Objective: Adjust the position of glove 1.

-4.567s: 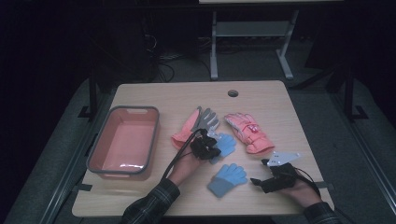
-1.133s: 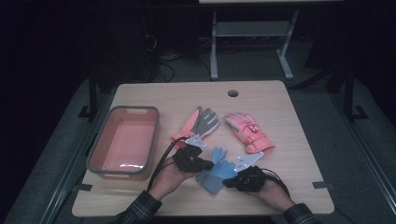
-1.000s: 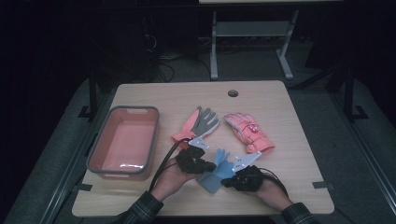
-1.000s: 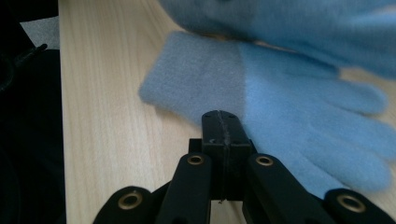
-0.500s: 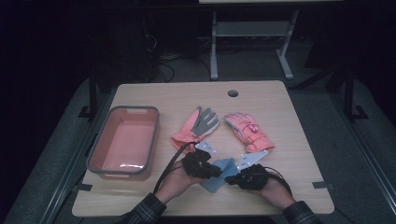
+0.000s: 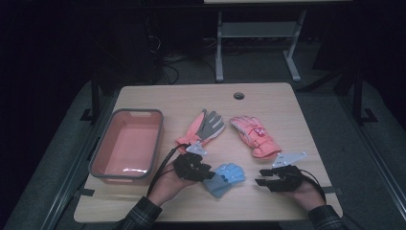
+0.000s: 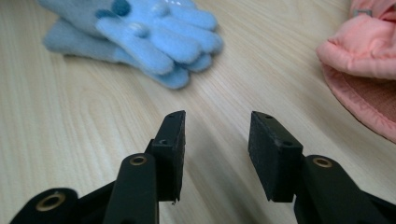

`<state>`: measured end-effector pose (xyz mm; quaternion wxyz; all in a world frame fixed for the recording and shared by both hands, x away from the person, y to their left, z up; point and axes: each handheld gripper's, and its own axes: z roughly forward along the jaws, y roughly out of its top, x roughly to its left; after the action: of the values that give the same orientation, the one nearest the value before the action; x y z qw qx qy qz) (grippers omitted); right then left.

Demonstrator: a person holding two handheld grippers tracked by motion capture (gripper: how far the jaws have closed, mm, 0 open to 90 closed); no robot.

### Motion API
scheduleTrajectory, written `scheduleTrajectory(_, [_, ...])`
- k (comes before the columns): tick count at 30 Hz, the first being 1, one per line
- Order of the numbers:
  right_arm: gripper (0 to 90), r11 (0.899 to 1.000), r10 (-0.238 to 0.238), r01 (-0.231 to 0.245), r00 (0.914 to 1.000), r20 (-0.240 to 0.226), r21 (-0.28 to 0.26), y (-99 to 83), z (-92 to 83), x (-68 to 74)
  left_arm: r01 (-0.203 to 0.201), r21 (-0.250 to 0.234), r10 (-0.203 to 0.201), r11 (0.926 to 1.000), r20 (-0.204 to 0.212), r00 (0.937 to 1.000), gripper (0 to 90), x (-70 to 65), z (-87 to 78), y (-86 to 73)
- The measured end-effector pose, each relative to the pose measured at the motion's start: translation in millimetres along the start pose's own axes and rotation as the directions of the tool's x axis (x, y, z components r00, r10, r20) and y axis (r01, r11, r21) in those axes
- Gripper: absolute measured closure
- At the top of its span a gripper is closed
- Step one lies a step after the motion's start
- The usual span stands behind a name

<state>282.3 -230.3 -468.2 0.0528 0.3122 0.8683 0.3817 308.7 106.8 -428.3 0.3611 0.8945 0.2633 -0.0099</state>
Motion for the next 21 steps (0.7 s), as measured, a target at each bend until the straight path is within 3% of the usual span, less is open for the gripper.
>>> scheduleTrajectory(2, [68.5, 1.0, -0.009, 0.009, 0.9998, -0.016, -0.003, 0.8, 0.0, 0.7, 0.013, 0.002, -0.013, 0.9999, -0.008, 0.9999, 69.3, 2.9, -3.5, -6.5])
scheduleTrajectory(4, [81.8, 1.0, -0.019, 0.019, 0.9993, -0.034, -0.003, 3.1, -0.3, 5.1, 0.002, 0.023, -0.001, 0.9997, -0.033, 0.9994, 78.5, 5.5, -6.6, -11.3])
scheduleTrajectory(6, [89.1, 1.0, -0.031, 0.031, 0.9975, -0.064, -0.002, 7.2, 1.3, 11.8, 0.012, 0.033, -0.01, 0.9994, -0.051, 0.9987, 86.3, 8.2, -7.9, -16.3])
scheduleTrajectory(10, [90.0, 0.998, -0.064, 0.064, 0.9892, -0.132, -0.003, 15.5, 12.0, 28.5, 0.042, 0.051, -0.039, 0.9978, -0.058, 0.9975, 89.2, 12.5, -5.6, -27.2])
scheduleTrajectory(15, [90.0, 0.991, -0.126, 0.131, 0.9733, -0.192, 0.014, 26.0, 28.3, 49.2, 0.027, 0.086, -0.022, 0.996, -0.054, 0.9983, 89.3, 14.0, 0.0, -30.3])
scheduleTrajectory(16, [90.0, 0.99, -0.136, 0.142, 0.9702, -0.2, 0.015, 28.1, 31.2, 53.0, 0.037, 0.075, -0.033, 0.9965, -0.05, 0.9982, 89.2, 12.9, 2.2, -30.1])
scheduleTrajectory(17, [90.0, 0.988, -0.145, 0.151, 0.967, -0.209, 0.014, 29.9, 34.0, 56.6, 0.014, 0.093, -0.01, 0.9955, -0.047, 0.9988, 89.3, 14.1, 2.5, -29.7])
scheduleTrajectory(21, [90.0, 0.985, -0.163, 0.173, 0.955, -0.248, 0.021, 35.3, 44.4, 68.1, 0.036, 0.082, -0.034, 0.9959, -0.033, 0.9989, 89.2, 13.1, 7.7, -29.7])
